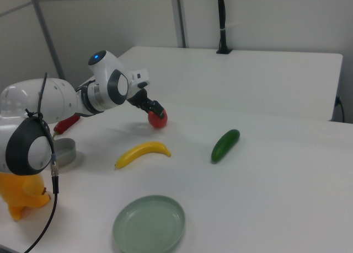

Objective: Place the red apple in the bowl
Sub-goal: 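Close the gripper on the red apple and lift it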

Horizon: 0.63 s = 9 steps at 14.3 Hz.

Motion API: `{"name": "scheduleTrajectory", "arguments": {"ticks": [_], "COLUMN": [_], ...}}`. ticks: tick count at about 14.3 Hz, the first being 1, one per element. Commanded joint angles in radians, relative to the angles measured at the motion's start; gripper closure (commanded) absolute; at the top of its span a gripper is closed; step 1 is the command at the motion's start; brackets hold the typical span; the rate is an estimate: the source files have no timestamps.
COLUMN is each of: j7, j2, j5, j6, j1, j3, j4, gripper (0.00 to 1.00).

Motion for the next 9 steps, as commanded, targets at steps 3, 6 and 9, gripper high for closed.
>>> {"name": "scheduleTrajectory", "arguments": {"ticks": [3,6,9], "j7": [0.022,0.017,0.013], "j2": [-0.039,-0.215,-0.37], "j5": [-0.051,-0.045,-0.039], "j6": [0.017,0.013,0.002], "j1": [0.02,0.02,0.015], "j3": [-0.011,0.025,0.104], "j4": [-0.008,-0.182,-0.346], "gripper": [0.82,0.82,0.82]}}
